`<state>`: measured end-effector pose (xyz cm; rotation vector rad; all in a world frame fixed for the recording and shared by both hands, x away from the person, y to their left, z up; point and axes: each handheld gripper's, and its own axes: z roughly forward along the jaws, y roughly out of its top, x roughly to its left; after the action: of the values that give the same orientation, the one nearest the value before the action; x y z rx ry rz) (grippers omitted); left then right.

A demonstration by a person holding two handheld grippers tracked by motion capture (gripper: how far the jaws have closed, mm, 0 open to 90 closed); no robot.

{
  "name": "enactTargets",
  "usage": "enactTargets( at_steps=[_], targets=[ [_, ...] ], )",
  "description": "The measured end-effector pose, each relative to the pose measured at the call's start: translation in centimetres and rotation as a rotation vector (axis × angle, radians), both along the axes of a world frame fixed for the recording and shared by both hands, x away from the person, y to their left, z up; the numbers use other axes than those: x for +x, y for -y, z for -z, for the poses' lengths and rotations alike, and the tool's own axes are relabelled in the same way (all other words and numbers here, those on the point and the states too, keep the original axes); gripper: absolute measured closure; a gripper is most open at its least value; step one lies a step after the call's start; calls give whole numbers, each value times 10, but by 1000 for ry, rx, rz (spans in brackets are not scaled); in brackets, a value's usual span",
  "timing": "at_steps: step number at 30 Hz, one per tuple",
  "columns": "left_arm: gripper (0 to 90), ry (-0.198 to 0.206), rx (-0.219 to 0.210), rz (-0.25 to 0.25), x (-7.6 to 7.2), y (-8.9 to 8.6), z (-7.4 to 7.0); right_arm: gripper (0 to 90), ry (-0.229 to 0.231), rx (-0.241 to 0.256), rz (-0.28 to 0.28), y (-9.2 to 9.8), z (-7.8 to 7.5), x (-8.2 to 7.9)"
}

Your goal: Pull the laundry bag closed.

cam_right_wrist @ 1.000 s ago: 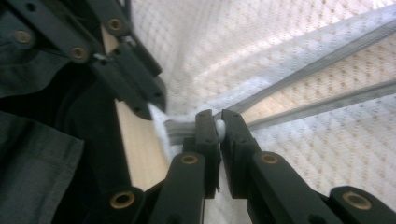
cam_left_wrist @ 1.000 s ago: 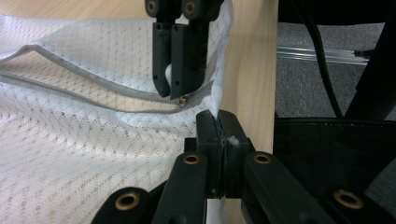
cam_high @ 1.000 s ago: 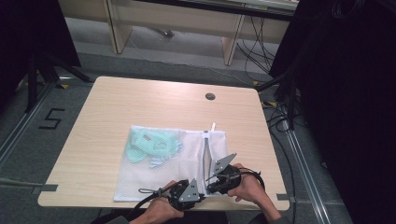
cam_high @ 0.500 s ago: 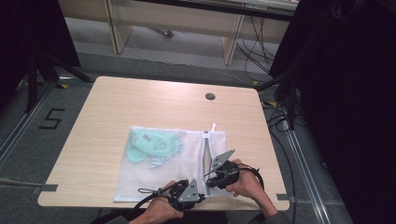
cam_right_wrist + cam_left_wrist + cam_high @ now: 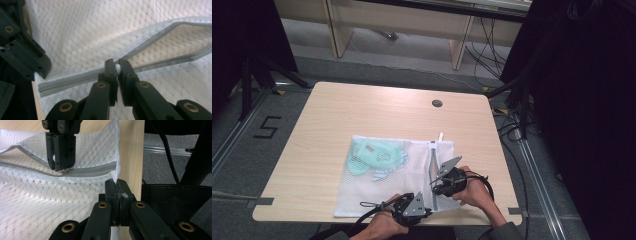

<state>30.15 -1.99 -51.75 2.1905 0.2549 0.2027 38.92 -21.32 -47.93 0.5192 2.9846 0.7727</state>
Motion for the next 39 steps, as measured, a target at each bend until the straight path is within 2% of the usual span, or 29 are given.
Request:
enactTargets(
  at_steps=[1, 3, 5, 8, 10, 11, 12, 16, 17, 19, 27, 29, 39],
  targets=[
    [888, -8, -19, -2, 0, 1, 1, 862, 10, 3, -8, 0, 0, 2],
    [888, -2, -1, 0, 0, 0, 0, 862, 15, 1, -14, -1, 0, 4],
    [888, -7, -13, -7, -1, 1, 1, 862, 20, 2, -8, -1, 0, 5],
    [888, -3, -5, 0, -1, 1, 1, 862, 36, -3, -18, -2, -1, 8],
    [888, -6, -4, -1, -1, 0, 1, 862, 31, -4, -2, -2, -1, 9],
    [888, -22, -18, -3, -2, 0, 1, 862, 35, -4, 6, -2, -1, 10],
    [888, -20, -15, -2, -2, 0, 1, 862, 26, -8, 3, -2, -1, 11],
    [889, -10, -13, -4, -2, 0, 2, 862, 48, -8, 4, -2, -1, 16],
    [889, -4, -1, -3, -2, 0, 2, 862, 51, -4, 3, -2, -1, 17],
    [889, -16, -14, -6, -2, 0, 2, 862, 53, -4, 5, -2, 0, 19],
    [889, -20, -1, -7, 0, -2, 1, 862, 70, -2, 7, -1, -2, 26],
    [889, -37, -22, -16, -1, -1, 1, 862, 81, -3, 15, -2, -1, 28],
    [890, -32, -14, -9, -1, -2, 1, 862, 96, 6, 19, -2, -2, 36]
  ],
)
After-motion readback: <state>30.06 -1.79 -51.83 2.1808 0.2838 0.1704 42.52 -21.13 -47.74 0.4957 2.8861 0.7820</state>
